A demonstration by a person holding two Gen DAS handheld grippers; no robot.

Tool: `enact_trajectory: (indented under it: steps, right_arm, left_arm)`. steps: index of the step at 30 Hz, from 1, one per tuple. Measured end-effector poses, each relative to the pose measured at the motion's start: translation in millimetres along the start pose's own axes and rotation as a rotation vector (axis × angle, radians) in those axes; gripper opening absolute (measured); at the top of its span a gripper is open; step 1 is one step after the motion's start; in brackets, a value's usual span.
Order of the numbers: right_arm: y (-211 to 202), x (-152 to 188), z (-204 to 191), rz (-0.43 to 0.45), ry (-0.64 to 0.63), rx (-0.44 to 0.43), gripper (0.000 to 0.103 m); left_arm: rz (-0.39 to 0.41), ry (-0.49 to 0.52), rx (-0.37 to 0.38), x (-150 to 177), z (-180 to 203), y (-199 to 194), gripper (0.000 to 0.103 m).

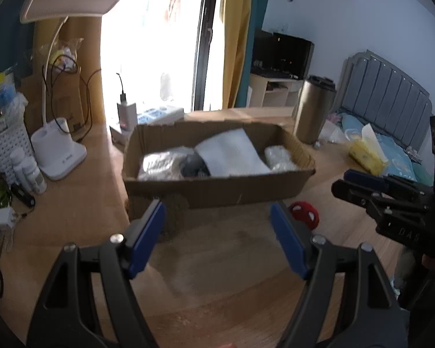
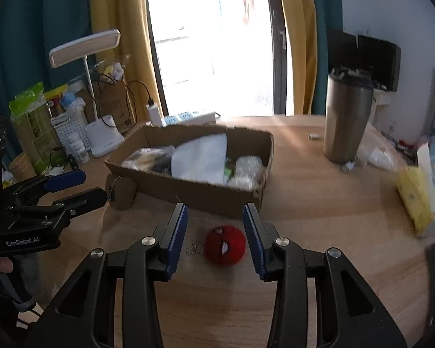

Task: Organize soft objects
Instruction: 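Grasp the brown fuzzy bear with the left tool while the right tool grasps the red plush ball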

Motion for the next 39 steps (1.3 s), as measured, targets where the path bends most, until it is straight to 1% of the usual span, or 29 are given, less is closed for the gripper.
enact_trajectory:
  steps: [2,4,5,6,11,16,19,30,39]
  right_arm:
    - [3.0,7.1,1.6,-0.012,0.008,-0.002,0.043]
    - [6.0,13.6,3.1,-0.025,0.013,-0.004,0.051]
    - [8.4,16.8,4.2,-0.031,0.017,-0.006,0.057]
    - [10.7,19.5,5.5,-0.038,0.022,-0.007,0.058]
    - [24.0,26.5,12.1,-0.074,0.044,-0.003,0.058]
    - [34.5,23.9,14.3,-0.087,0.051,-0.006,0.059]
    - [42.9,22.0,13.1,-0.102,0.051,-0.010,0.059]
    - [70.9,17.4,12.0,-0.159,0.060,-0.008,0.059]
    - [81.7,13.8,10.2,-0.180,0.057,-0.001,0.059]
  left_arm:
    - [-0.017,-0.006,-0.006,6.5,-0.7,4.2,0.076]
    - [-0.030,-0.011,-0.010,11.7,-2.4,7.6,0.076]
    - [-0.040,-0.015,-0.014,15.5,-3.7,10.1,0.076]
    - [-0.049,-0.020,-0.016,18.4,-4.7,12.7,0.076]
    - [-0.095,-0.044,-0.031,28.5,-14.4,26.6,0.076]
    - [-0.121,-0.070,-0.052,26.5,-25.4,37.7,0.076]
    - [-0.142,-0.086,-0.051,27.1,-30.1,45.5,0.076]
    - [-0.166,-0.108,-0.050,21.9,-42.0,59.7,0.076]
    - [-0.157,-0.105,-0.089,8.0,-54.1,69.8,0.076]
Point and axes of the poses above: each gripper's, at about its wrist camera, not at the fingertips, and y roughly the way its jaws point, z to its right, x to its underside, the point moved 4 cm from there along y, roughly the way its jaws point, and after that the axes turned 7 degrees about -z, right-handed, at the moved point
